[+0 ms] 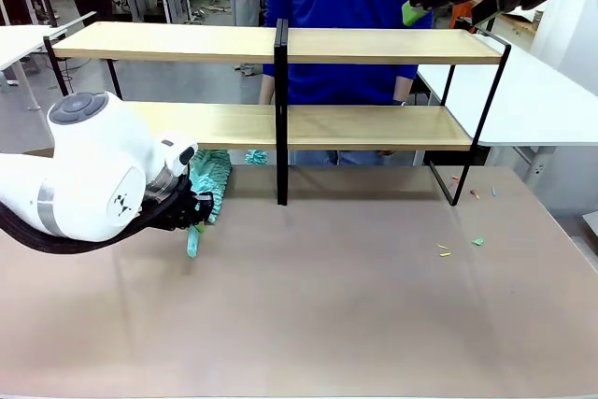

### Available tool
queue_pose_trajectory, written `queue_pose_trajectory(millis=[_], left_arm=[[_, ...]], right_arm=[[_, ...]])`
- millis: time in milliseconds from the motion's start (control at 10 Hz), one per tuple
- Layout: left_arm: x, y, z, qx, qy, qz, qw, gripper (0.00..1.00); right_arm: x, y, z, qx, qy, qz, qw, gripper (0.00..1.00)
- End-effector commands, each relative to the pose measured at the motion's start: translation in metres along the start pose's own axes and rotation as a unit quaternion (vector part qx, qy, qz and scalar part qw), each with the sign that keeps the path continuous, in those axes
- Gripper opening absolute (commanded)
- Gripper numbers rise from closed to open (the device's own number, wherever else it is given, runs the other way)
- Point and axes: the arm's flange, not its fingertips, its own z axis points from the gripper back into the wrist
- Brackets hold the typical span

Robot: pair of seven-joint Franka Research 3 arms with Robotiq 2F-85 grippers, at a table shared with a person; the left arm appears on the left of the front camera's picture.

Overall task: Clean the shelves.
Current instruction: Clean another randomly selected level of the Shelf with the Duster.

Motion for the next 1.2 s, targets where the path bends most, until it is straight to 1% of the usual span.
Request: queue_pose_trajectory(millis=[0,200,300,400,600,700,800,900,1000,1100], left_arm=[[0.001,-0.018,0.003,0.043,0.011,0.053,0.998,0.13],[0.000,-0.006,0.011,0.066,0.009,0.079,0.995,0.13],[-0.002,-0.001,0.011,0.080,0.024,0.096,0.992,0.13],[-0.004,0.002,0.011,0.091,0.023,0.110,0.989,0.13],[-0.001,0.008,0.011,0.101,0.006,0.155,0.983,0.13],[-0.001,0.010,0.012,0.102,0.017,0.166,0.981,0.13],[-0.002,0.012,0.013,0.111,0.038,0.171,0.978,0.13],[-0.006,0.014,0.015,0.128,0.056,0.182,0.973,0.13],[-0.013,0.015,0.023,0.121,0.071,0.180,0.974,0.13],[-0.021,0.018,0.035,0.123,0.097,0.172,0.973,0.13]], right_arm=[[0.002,-0.001,0.001,0.002,-0.001,-0.002,1.000,1.00],[0.002,-0.001,0.001,0.002,-0.001,-0.002,1.000,1.00],[0.002,-0.001,0.001,0.002,-0.001,-0.002,1.000,1.00],[0.002,-0.001,0.001,0.002,-0.001,-0.002,1.000,1.00],[0.002,-0.001,0.001,0.002,-0.001,-0.002,1.000,1.00],[0.002,-0.001,0.001,0.002,-0.001,-0.002,1.000,1.00],[0.002,-0.001,0.001,0.002,-0.001,-0.002,1.000,1.00],[0.002,-0.001,0.001,0.002,-0.001,-0.002,1.000,1.00],[0.002,-0.001,0.001,0.002,-0.001,-0.002,1.000,1.00],[0.002,-0.001,0.001,0.002,-0.001,-0.002,1.000,1.00]])
